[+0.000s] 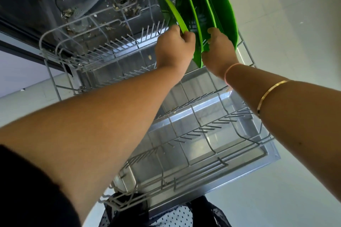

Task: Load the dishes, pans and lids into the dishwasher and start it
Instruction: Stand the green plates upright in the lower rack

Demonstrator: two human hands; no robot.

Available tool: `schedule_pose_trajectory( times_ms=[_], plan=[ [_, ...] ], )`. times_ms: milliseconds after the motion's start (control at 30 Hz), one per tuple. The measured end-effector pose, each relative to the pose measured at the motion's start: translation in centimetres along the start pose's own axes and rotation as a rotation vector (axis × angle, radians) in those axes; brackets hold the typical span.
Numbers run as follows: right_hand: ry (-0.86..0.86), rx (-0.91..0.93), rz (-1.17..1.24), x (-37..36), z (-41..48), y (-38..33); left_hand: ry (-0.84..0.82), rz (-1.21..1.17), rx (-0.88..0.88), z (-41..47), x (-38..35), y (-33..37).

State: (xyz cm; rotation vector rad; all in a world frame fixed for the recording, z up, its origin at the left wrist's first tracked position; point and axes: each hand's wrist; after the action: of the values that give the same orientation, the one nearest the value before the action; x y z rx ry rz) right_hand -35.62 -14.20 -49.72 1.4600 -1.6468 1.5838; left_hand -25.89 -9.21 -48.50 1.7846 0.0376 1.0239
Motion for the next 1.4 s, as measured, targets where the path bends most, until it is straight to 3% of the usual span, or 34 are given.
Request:
schedule_pose_trajectory(
  times_ms=[133, 267, 400, 567, 633, 933, 1000, 1100, 1233, 1400],
  plan=[
    [0.000, -0.036, 0.017, 0.6, -0.2, 0.5, 0.018, -0.200, 0.089, 1.5, 0.6, 0.6],
    [0.006, -0.047, 0.036, 0.8, -0.1, 0.8, -0.079, -0.205, 0.093, 1.8, 0.7, 0.0],
    [0.024, -0.054, 0.066, 0.6, 0.0, 0.5, -0.259, -0.068, 0.109, 0.4, -1.1, -1.7],
    [0.016, -0.041, 0.092, 0.0, -0.1, -0.1, -0.431, 0.026, 0.320, -0.2, -2.1, -5.0],
    [0.010, -0.039, 0.104, -0.1, -0.2, -0.2, -0.457, 0.089, 0.309, -0.8, -2.1, -5.4],
    [-0.018, -0.034, 0.061, 0.0, -0.9, -1.1, -0.411, 0.128, 0.320, -1.5, -1.7, -3.9],
    [0.067, -0.022, 0.045, 0.1, -1.2, -1.8, -0.381, 0.153, 0.301, -1.6, -1.6, -3.2],
    [0.186, 0.057, 0.051, -0.3, -0.9, -2.8, -0.291, 0.124, 0.230, -2.1, -1.4, -2.8],
    [0.015, 0.058, 0.044, -0.9, -0.1, -4.1, -0.103, -0.009, 0.124, -3.2, -0.8, -2.0],
    [0.111, 0.002, 0.073, 1.3, 1.0, -4.5, -0.055, -0.103, -0.028, -4.1, -0.5, -0.5]
  ],
)
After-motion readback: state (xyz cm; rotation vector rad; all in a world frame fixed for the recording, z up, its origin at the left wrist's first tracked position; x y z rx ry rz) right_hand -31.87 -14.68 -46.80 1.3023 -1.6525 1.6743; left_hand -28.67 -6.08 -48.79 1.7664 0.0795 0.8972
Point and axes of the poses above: each hand's wrist, its own z-axis towards the middle knuckle, its own x-axis out of the back of the hand, y = z × x, and after that the axes turned 2 degrees about y, right-handed
